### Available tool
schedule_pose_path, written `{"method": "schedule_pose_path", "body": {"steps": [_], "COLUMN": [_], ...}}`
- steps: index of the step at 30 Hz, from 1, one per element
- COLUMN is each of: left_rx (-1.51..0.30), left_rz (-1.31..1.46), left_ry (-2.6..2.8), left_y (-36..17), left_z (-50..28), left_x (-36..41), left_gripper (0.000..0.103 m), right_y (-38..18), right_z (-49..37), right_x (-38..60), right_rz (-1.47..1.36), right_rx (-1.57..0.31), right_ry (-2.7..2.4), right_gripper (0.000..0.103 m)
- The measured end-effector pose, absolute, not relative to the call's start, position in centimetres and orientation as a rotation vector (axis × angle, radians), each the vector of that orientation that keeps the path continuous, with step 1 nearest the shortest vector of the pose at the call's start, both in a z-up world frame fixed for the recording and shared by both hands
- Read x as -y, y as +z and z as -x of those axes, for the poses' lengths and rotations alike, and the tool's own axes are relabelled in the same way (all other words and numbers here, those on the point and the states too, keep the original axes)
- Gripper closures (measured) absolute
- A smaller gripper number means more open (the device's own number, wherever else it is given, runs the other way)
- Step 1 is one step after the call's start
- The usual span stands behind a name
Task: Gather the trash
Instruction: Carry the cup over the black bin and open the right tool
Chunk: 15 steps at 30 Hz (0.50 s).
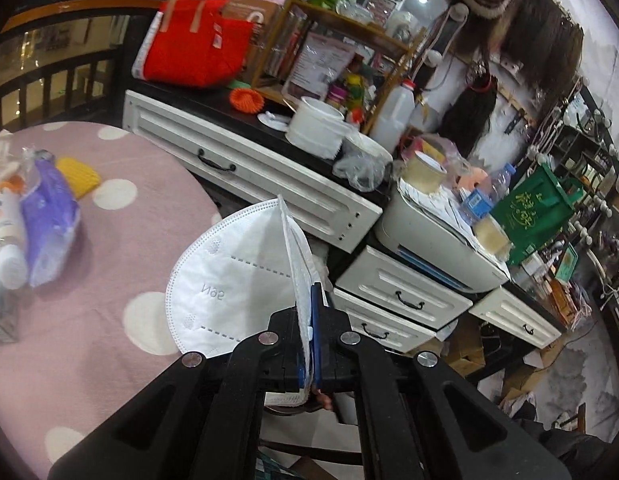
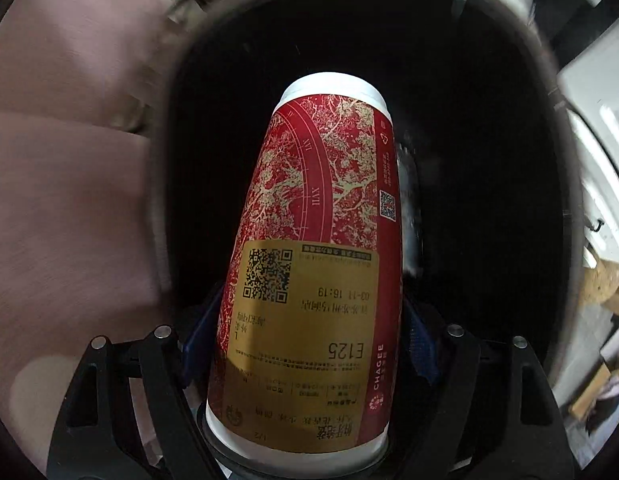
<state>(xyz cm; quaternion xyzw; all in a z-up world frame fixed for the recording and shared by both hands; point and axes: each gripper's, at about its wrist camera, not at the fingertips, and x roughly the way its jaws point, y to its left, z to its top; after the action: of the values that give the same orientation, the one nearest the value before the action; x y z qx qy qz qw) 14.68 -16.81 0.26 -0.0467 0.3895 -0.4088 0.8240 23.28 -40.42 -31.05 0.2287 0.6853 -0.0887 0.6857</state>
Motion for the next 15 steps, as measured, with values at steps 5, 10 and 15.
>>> {"method": "schedule_pose_path", "body": {"steps": [5,10,15], "left_rx": [-0.860,-0.912,-0.951], "left_rz": [0.063,0.060,0.042], "left_ry": [-0.896,-0.905,-0.910], "left_y": [-1.0,-2.7,-4.2], "left_z": [-14.5,-15.0,-15.0], "left_x": [19.0,20.6,21.9], "left_gripper": [0.100,0.100,0.100], "right_y": [-32.2,-30.2,-25.7], "right_z": [-23.2,-22.3,-20.2], "right_x": [40.3,40.8,42.1], "right_rz": [-0.512,-0.532,-0.569], "right_rx": [-1.574,-1.518,-1.397], "right_ry": [-0.217,-0.198,-0.162], "right_gripper": [0.023,0.023,0.015]}}
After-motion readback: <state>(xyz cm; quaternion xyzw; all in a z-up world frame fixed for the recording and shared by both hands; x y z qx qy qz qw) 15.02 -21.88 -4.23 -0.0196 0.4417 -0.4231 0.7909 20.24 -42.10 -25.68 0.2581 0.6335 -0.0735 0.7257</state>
